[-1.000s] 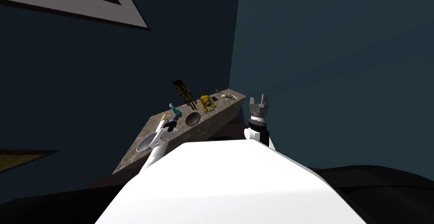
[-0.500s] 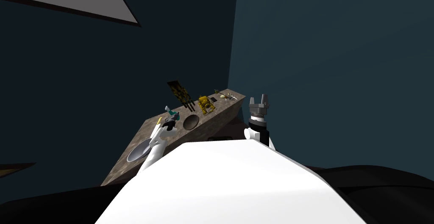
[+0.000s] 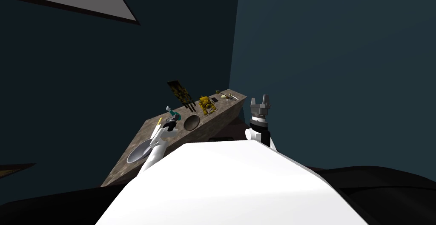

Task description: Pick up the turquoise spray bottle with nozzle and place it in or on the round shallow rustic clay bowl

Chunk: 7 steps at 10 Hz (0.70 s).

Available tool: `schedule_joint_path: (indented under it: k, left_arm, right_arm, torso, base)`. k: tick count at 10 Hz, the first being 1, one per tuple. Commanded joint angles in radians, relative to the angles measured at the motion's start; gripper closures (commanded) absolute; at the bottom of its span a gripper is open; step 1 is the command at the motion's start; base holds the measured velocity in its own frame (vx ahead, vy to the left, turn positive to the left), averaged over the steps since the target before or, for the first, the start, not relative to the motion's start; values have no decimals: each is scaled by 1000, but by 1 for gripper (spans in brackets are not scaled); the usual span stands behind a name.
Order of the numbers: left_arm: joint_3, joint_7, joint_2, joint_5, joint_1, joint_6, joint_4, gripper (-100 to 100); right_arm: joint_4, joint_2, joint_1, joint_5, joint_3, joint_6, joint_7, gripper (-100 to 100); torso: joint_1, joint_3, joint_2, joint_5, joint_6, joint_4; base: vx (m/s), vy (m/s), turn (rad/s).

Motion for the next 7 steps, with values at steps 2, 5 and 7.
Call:
schedule_joint_path:
  k: [2,5,7]
  left_arm:
    - [0,0,0,0,0,0,0,0]
    - [-6,9,12,9,2,23,-16,100]
    - [-12,19,23,17,4,45,-32,100]
  right_arm:
    - [0,0,0,0,0,0,0,0]
    - [0,0,0,0,0,0,0,0]
    - [0,0,0,0,0,0,0,0]
  torso:
    - [0,0,0,0,0,0]
    - [0,0,0,0,0,0]
    - [-9,5,10,2,-2,-1]
  base:
    - [0,0,0]
    - [-34,-27,3]
    - [-164,-122,19]
